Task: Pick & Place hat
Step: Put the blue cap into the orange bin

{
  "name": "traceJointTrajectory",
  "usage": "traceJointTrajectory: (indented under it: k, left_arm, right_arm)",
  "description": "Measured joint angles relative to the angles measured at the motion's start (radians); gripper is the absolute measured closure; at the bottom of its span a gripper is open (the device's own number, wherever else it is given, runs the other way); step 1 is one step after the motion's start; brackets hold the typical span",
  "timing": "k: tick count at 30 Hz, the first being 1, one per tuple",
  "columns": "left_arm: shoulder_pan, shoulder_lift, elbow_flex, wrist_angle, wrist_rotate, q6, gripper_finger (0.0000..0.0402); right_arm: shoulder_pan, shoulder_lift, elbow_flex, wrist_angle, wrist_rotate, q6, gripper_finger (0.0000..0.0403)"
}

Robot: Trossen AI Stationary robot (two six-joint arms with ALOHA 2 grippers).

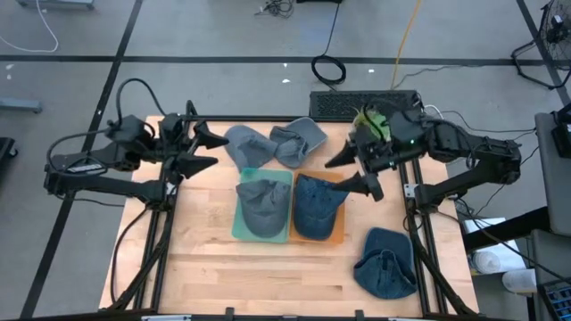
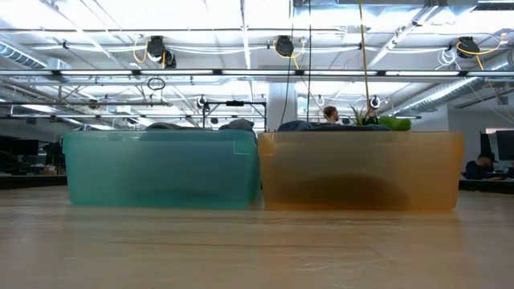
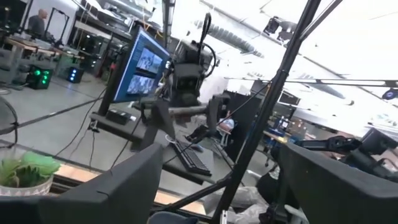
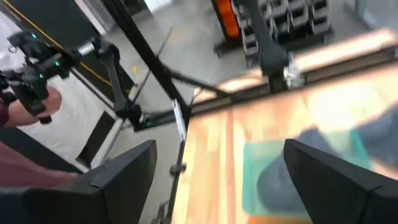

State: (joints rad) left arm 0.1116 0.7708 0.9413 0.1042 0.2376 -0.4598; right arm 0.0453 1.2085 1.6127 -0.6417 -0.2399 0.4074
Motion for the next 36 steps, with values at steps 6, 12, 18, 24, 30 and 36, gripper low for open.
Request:
traceJointTrajectory:
  k: [6,12,18,24,30,36]
  left_arm:
    - [-0.025,0.0,0.0,0.003,0.001,-0.01,0.0084]
    - [-0.047,0.0,0.0,0.004,0.002,-0.013,0.0088]
    - [-0.067,0.0,0.0,0.003,0.001,-0.013,0.0083]
    - [-0.089,0.0,0.0,0.003,0.002,-0.013,0.0093]
    - [-0.104,0.0,0.0,0.004,0.002,0.008,0.0092]
    - [-0.107,0.0,0.0,0.004,0.001,0.01,0.0088]
  right_arm:
    - [0.106,-0.003,0.0,-0.149,0.006,0.11,0.0066]
    - [0.194,-0.002,0.0,-0.342,0.008,0.11,0.0067]
    - [0.229,-0.002,0.0,-0.461,0.004,0.028,0.0067]
    - [0.244,0.014,0.0,-0.53,0.005,-0.07,0.0067]
    - [0.267,0.054,-0.049,-0.6,0.004,-0.267,0.0067]
    - [0.31,0.077,-0.184,-0.605,0.003,-0.416,0.0067]
